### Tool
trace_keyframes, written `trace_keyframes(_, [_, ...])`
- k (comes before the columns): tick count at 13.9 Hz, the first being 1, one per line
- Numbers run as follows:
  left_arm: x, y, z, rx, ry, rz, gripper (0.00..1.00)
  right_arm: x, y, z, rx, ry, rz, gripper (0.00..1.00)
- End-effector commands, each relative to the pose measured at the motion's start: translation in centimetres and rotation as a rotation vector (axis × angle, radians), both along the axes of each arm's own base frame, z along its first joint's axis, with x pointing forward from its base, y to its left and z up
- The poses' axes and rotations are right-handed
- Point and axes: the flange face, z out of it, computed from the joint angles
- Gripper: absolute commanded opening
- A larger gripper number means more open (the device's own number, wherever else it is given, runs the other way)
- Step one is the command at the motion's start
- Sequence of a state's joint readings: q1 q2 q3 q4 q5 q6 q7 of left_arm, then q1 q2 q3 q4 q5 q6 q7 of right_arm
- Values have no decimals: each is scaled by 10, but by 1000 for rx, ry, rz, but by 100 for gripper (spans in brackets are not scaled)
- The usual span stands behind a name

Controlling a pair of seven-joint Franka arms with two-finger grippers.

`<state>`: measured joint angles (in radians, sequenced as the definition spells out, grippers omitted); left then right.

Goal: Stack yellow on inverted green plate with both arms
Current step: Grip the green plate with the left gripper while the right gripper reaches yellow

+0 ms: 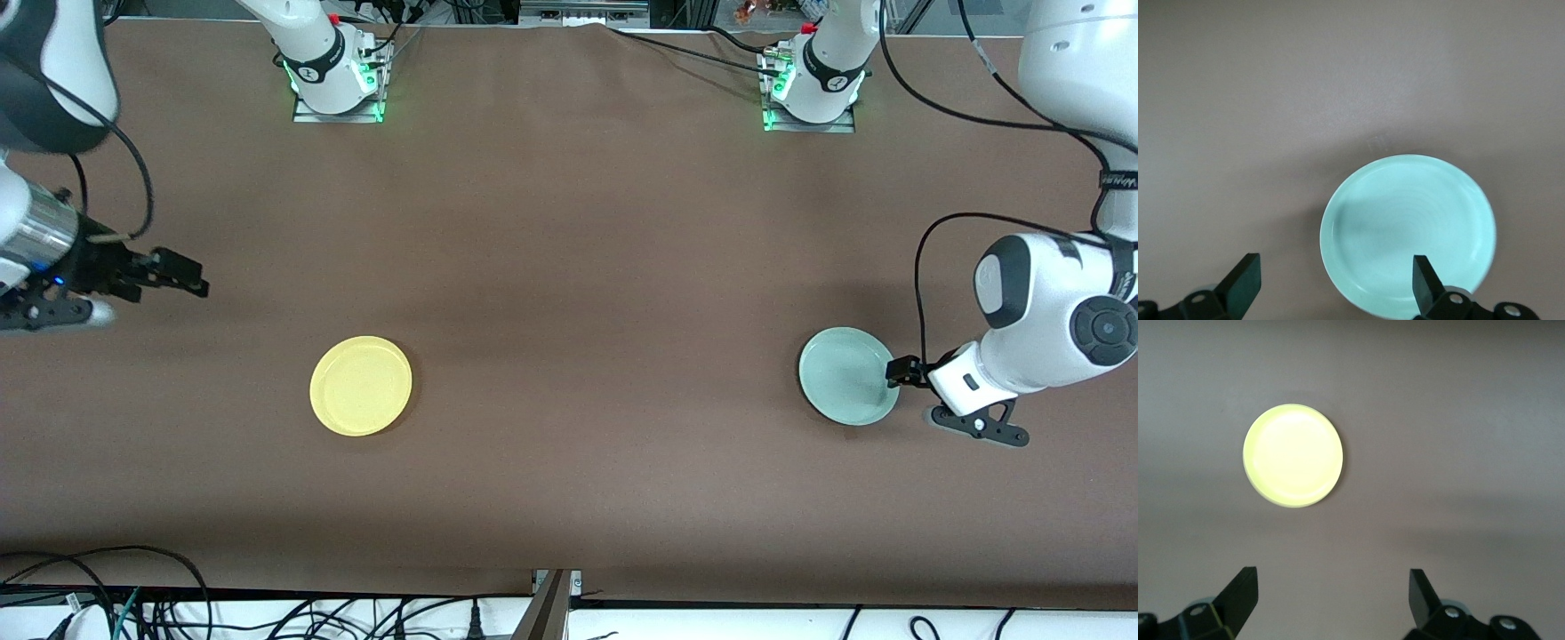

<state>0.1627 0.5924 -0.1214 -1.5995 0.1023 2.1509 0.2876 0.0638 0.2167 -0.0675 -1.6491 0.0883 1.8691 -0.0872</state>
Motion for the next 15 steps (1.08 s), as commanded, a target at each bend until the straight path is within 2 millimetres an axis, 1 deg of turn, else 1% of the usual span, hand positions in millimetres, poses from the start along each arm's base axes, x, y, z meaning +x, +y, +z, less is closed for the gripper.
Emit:
trace_keyframes(1, [6, 4, -41, -19, 14, -36, 100, 20, 17, -73, 4, -33, 4, 100])
trace_keyframes(2, [6, 6, -51, -24, 17, -39, 100, 29, 25, -104, -2, -40, 7, 100])
trace_keyframes(3, [6, 4, -56, -28, 21, -45, 100, 38, 33, -134, -9, -53, 15, 100])
trace_keyframes(4, [5, 1, -62, -31, 28, -51, 100, 46, 36, -165, -15, -71, 10, 99])
trace_keyframes(5, [4, -1, -70, -35, 38, -55, 100, 51, 37, -196, -21, -86, 5, 98])
trace_keyframes(6, [2, 1, -79, -37, 50, -57, 97, 53, 44, -221, -23, -94, 8, 95])
trace_keyframes(7, [2, 2, -84, -40, 56, -81, 77, 51, 43, -238, -26, -86, 7, 92])
trace_keyframes(8, [4, 1, -85, -40, 38, -116, 62, 47, 42, -250, -29, -80, 5, 87])
trace_keyframes(9, [4, 1, -90, -41, 35, -127, 59, 43, 40, -261, -31, -79, 2, 83])
trace_keyframes(10, [3, 3, -102, -38, 38, -131, 59, 39, 41, -270, -34, -80, 2, 78])
trace_keyframes(11, [5, 9, -103, -35, 9, -144, 59, 35, 40, -282, -36, -85, 0, 72])
trace_keyframes(13, [6, 13, -109, -39, 3, -178, 59, 26, 41, -299, -38, -109, 1, 58])
trace_keyframes(15, [6, 15, -111, -39, 2, -178, 58, 25, 41, -303, -38, -106, -1, 45])
